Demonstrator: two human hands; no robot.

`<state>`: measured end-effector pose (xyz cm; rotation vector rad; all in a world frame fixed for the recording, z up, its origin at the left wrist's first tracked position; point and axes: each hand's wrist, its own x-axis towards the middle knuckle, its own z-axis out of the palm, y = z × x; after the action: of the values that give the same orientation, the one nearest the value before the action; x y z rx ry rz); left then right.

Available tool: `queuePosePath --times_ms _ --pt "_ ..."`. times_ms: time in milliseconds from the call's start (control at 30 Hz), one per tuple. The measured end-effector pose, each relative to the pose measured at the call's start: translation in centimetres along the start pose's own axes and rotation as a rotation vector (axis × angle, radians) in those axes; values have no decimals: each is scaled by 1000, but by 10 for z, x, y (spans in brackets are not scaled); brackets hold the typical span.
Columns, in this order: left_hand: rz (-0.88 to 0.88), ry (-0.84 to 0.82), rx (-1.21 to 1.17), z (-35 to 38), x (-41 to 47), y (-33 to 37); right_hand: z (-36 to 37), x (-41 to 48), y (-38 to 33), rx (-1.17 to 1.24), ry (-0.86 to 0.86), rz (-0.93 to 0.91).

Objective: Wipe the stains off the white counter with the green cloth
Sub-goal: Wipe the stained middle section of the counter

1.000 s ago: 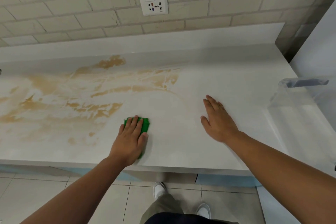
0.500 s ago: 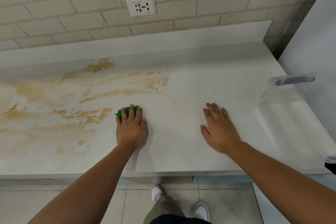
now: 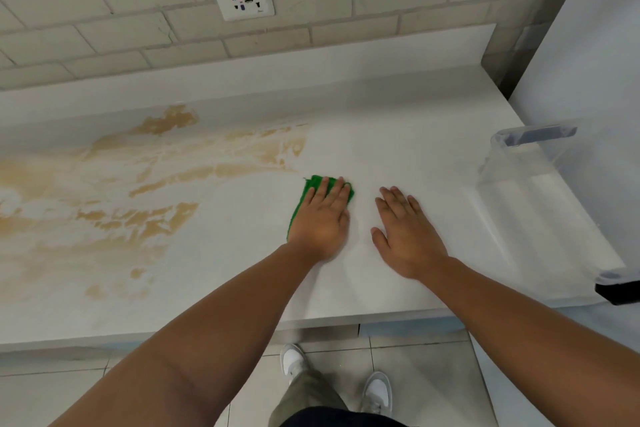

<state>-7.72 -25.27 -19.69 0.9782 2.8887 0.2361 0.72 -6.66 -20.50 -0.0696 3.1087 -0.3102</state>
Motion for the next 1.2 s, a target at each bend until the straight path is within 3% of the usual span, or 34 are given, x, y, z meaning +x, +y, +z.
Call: queuePosePath --times_ms 133,300,433,533,700,800,1000,1200 --pt "181 -27 -20 6 -28 10 -2 -1 2 22 -11 -8" --pt "232 -66 -128 0 -90 -5 -4 -1 1 16 -40 -3" --pt "112 -185 -443 -21 -117 -40 -2 -1 1 14 -44 -5" --pt "83 -185 -342 -24 -123 -62 0 -1 2 15 -38 -5" --pt "-236 -5 -182 -8 -96 -60 2 0 2 17 -27 1" --pt "-326 40 -96 -2 -55 -52 2 -1 2 13 -20 -3" --pt "-212 -56 -32 -2 6 -16 2 -2 2 33 12 -14" --pt "78 -40 -62 5 -27 17 1 6 0 149 76 38"
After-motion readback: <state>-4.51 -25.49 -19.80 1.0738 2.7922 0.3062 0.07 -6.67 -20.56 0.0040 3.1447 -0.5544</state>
